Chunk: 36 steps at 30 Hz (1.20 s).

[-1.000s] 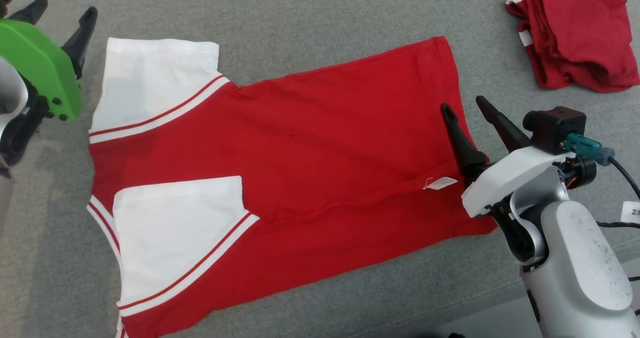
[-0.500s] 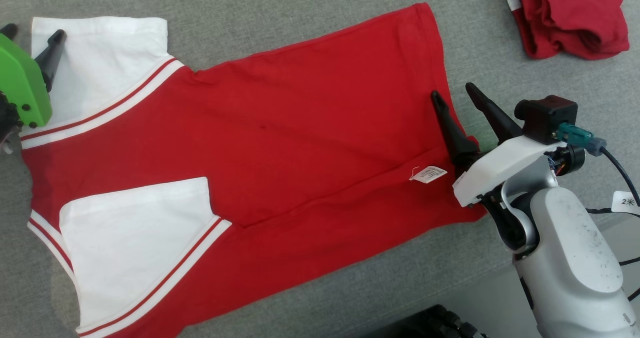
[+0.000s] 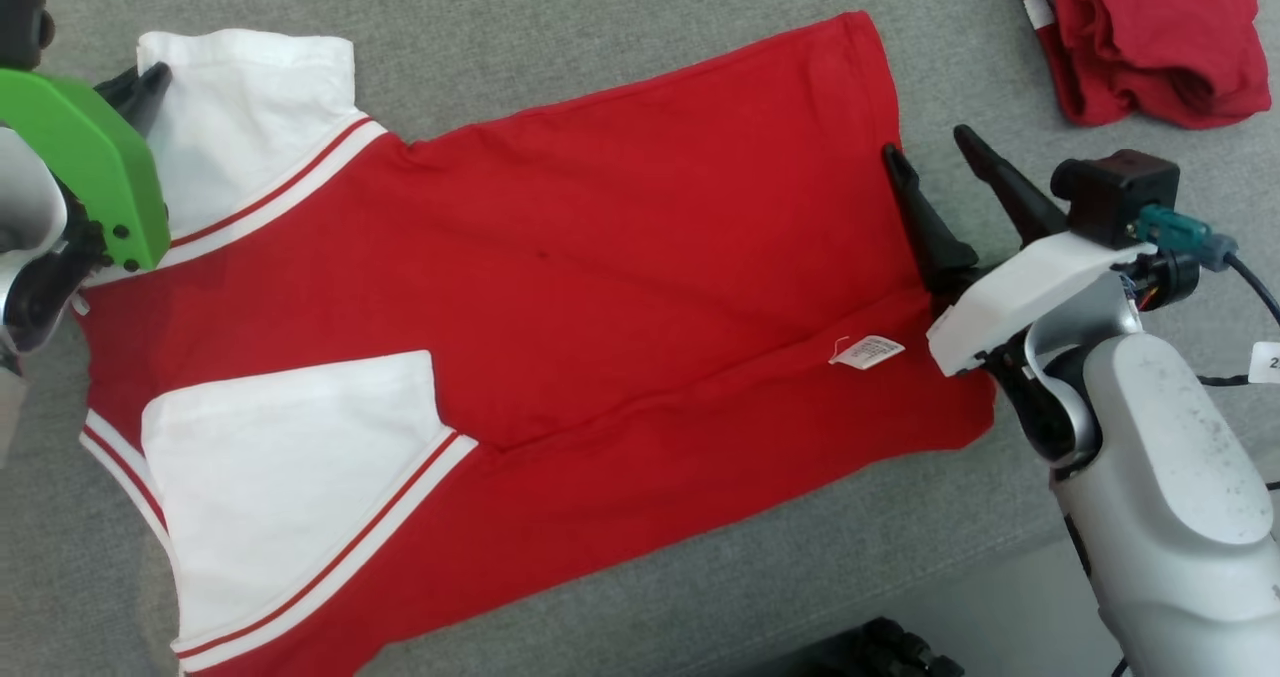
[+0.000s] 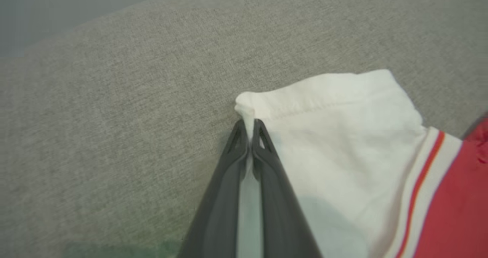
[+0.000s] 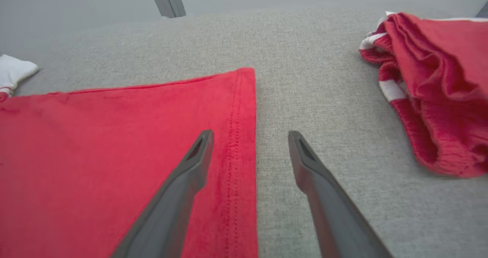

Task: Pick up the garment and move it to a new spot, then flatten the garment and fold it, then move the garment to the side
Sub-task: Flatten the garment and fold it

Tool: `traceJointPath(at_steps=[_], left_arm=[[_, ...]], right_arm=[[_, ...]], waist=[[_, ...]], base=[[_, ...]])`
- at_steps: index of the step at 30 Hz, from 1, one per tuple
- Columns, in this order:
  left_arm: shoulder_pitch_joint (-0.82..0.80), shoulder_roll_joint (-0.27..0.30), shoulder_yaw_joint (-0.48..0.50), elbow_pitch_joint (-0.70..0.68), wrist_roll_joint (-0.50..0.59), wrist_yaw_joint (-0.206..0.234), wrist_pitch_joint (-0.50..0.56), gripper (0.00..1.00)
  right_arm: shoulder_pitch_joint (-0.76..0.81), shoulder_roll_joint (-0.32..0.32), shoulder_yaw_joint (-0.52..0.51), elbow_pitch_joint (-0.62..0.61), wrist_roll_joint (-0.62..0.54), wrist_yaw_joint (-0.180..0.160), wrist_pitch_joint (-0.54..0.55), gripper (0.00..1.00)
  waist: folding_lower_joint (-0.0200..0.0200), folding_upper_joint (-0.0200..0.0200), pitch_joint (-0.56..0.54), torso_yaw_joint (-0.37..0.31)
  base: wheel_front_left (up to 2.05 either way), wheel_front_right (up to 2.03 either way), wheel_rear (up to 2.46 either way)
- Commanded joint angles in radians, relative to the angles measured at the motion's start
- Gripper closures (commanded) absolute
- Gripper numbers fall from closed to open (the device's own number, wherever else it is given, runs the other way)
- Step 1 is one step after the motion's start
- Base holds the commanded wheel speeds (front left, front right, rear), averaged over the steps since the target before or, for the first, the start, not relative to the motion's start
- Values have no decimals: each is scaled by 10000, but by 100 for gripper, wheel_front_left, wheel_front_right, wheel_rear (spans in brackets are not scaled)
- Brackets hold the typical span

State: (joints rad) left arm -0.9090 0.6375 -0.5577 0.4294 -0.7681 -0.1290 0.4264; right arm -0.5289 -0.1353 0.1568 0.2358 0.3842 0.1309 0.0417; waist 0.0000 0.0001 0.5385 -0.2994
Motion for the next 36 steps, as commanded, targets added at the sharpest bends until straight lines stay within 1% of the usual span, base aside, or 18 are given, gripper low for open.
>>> traceJointPath(at_steps=[1, 6, 8, 12, 17, 20, 24, 25, 28, 29, 33, 36], left_arm=[[99, -72, 31, -2, 83, -32, -301, 100], [-59, -372, -56, -235, 79, -32, -1019, 100], [-79, -482, -170, -404, -2, -32, -1185, 100], [-135, -589, -395, -901, -104, -32, -1518, 100], [-195, -715, -856, -1595, -18, -32, -1873, 100], [-226, -733, -1113, -1909, -31, -32, -2014, 100], [-267, -711, -1373, -2155, -70, -32, -2142, 100], [-276, -703, -1414, -2185, -99, -32, -2175, 100], [-298, -636, -1550, -2249, -169, -32, -2223, 100], [-304, -614, -1583, -2254, -173, -32, -2248, 100], [-391, -552, -1534, -2150, -210, -33, -2476, 100], [-425, -530, -1470, -1970, -201, -33, -2709, 100]], right_arm=[[-249, -176, -10, 73, -203, -6, 66, 0], [-1036, -561, -50, 463, -510, -6, 416, 0], [-1434, -799, -35, 754, -788, -6, 622, 0], [-2218, -975, -121, 1573, -935, -6, 1052, 0], [-2944, -1101, -286, 2869, -858, -6, 1537, 0], [-3187, -1060, -274, 3531, -652, -7, 1789, 0], [-3412, -1136, -85, 4116, -371, -6, 1997, 1], [-3439, -1167, -16, 4212, -348, -7, 2042, 53], [-3551, -1216, 134, 4479, -220, -7, 1979, 92], [-3607, -1227, 172, 4531, -191, -6, 1972, 100], [-3882, -1211, 293, 4694, -148, -7, 1630, 100], [-4106, -1178, 386, 4823, -220, -6, 1151, 100]], waist=[[0, -1, -199, 223], [0, -1, -404, 712], [0, -1, -450, 939], [0, -1, -434, 1391], [0, -1, -352, 1895], [0, -1, -335, 2069], [0, -1, -361, 2178], [0, -1, -368, 2191], [0, -1, -396, 2209], [0, -1, -405, 2207], [0, -1, -460, 2171], [0, -1, -560, 2146]], base=[[0, 0, 0], [0, 0, 0], [0, 0, 0], [0, 0, 0], [0, 0, 0], [0, 0, 0], [0, 0, 0], [0, 0, 0], [0, 0, 0], [0, 0, 0], [0, 0, 0], [0, 0, 0]])
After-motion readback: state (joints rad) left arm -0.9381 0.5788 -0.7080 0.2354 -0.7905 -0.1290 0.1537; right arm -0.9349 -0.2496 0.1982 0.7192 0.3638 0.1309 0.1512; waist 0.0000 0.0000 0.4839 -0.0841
